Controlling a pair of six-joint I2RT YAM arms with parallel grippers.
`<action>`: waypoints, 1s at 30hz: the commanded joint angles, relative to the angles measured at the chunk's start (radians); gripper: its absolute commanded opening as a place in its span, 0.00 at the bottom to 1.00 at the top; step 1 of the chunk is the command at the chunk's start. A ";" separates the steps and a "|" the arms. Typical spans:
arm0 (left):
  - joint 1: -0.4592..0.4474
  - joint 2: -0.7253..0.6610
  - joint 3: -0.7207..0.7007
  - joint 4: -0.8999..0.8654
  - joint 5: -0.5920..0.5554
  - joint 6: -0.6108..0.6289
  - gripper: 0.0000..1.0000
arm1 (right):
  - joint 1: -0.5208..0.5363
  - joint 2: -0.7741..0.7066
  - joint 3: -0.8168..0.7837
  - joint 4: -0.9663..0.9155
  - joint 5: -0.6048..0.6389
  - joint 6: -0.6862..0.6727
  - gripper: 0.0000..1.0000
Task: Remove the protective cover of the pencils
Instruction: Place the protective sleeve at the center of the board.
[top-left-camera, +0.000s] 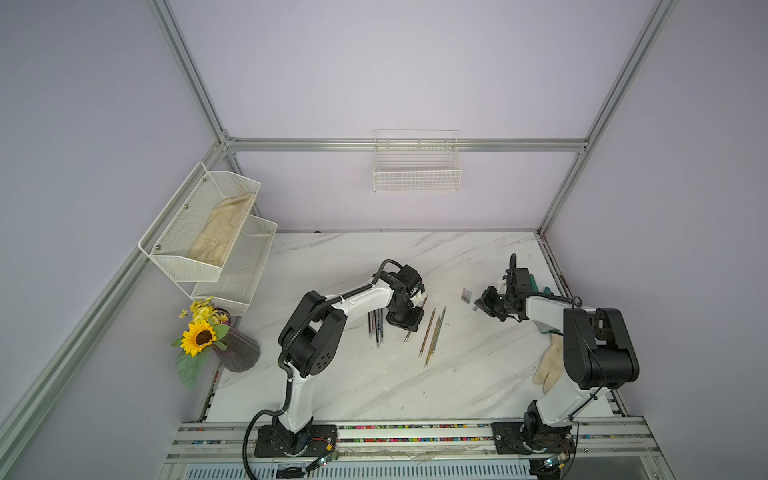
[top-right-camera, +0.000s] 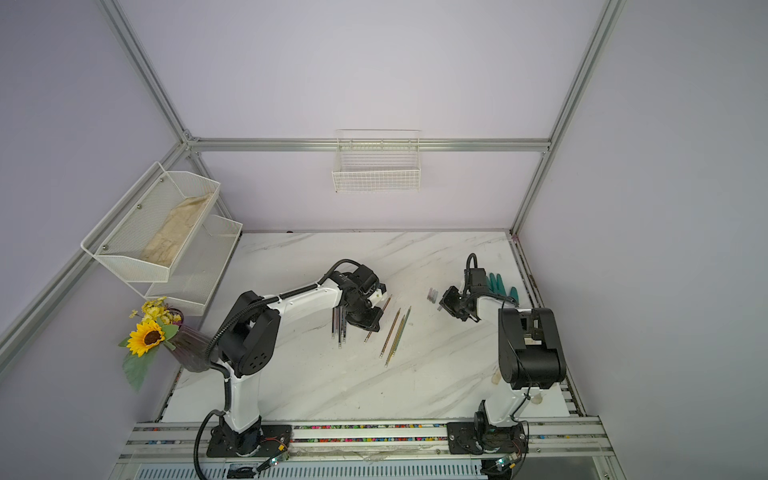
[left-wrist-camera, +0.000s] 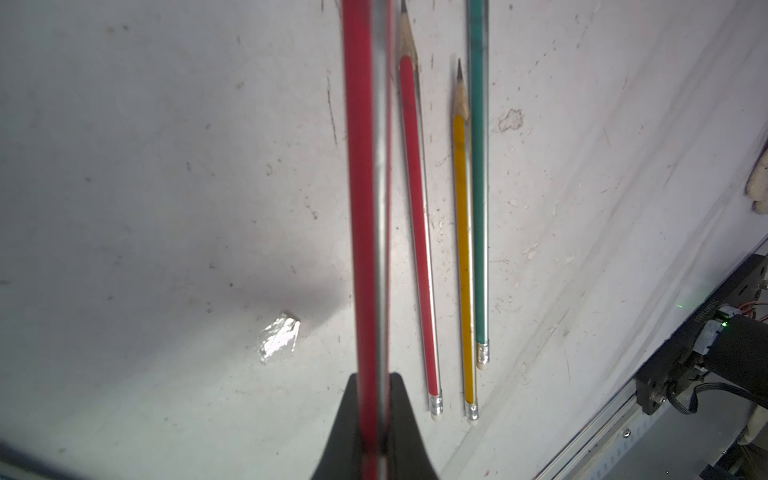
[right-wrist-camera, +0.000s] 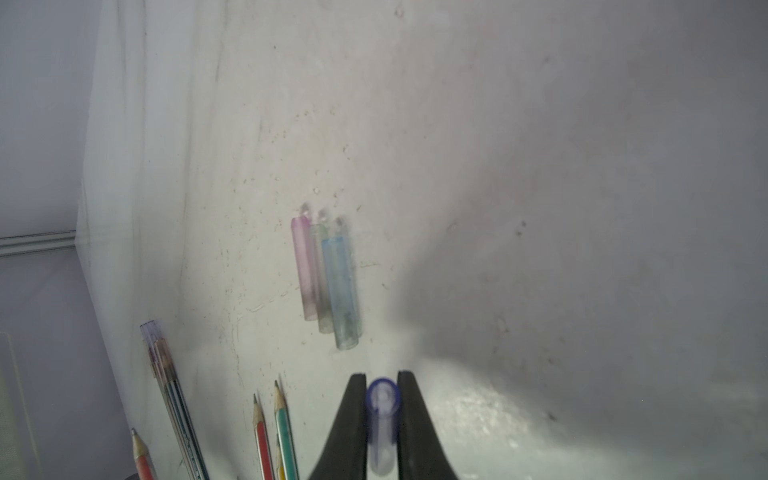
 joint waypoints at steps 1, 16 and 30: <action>0.010 0.010 -0.021 0.001 0.026 -0.005 0.01 | -0.014 0.024 0.012 0.041 0.003 -0.007 0.00; 0.012 0.032 -0.020 0.006 0.049 -0.008 0.02 | -0.023 0.109 0.070 0.066 -0.047 -0.010 0.14; 0.011 0.012 -0.044 0.026 0.082 -0.034 0.02 | -0.027 0.102 0.078 0.065 -0.060 -0.010 0.26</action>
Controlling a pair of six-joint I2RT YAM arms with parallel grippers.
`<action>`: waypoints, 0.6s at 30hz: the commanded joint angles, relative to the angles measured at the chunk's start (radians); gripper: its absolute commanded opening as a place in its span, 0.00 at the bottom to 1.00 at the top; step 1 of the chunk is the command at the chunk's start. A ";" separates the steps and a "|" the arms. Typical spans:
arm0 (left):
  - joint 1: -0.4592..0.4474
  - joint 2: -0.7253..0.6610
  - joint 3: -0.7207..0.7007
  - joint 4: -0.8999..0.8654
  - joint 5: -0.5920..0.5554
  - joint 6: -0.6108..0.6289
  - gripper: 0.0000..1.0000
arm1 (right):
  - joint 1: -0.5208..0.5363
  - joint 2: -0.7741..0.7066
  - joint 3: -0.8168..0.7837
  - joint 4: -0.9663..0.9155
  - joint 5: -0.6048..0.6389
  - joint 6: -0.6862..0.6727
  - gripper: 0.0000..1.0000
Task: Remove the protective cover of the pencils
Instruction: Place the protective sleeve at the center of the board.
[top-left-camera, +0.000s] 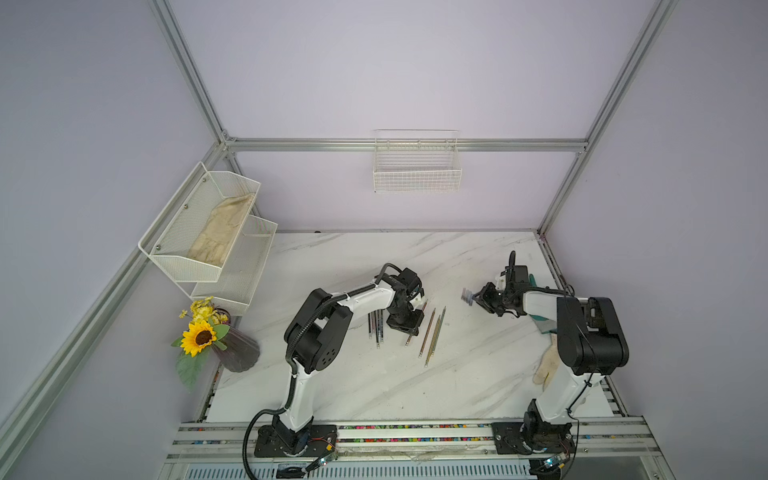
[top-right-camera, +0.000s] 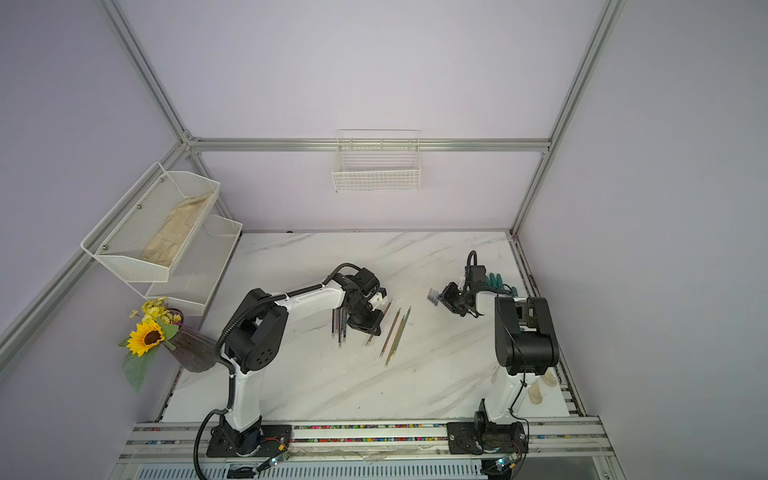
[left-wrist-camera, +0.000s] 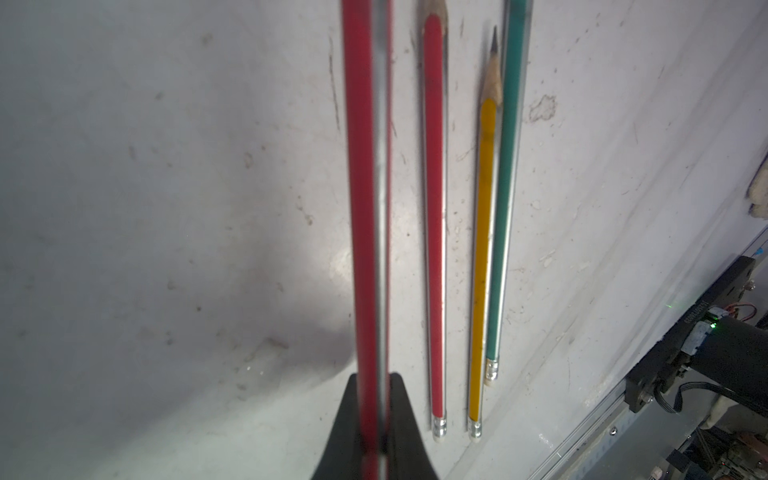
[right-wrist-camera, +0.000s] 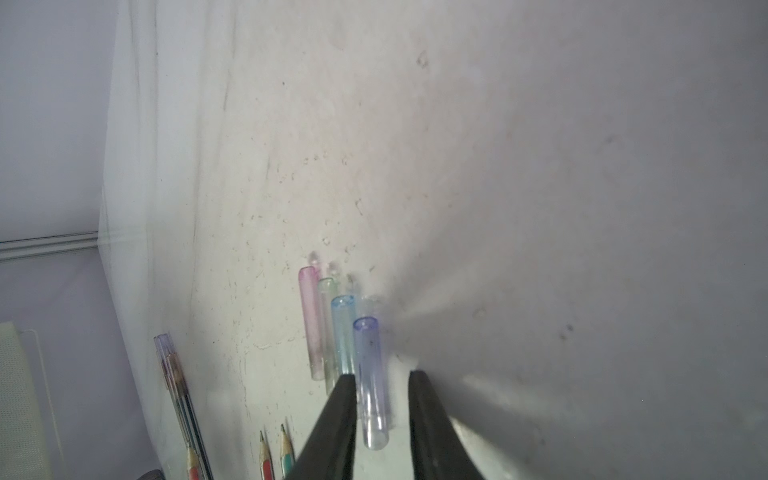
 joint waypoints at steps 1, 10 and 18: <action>0.005 -0.034 -0.040 0.012 0.031 -0.018 0.02 | -0.010 -0.003 0.015 0.003 -0.002 -0.002 0.26; 0.006 -0.031 -0.057 0.049 0.082 -0.062 0.11 | -0.018 -0.093 0.019 -0.027 0.000 0.007 0.26; 0.006 -0.040 -0.059 0.056 0.087 -0.068 0.25 | -0.019 -0.171 0.030 -0.066 0.035 -0.005 0.27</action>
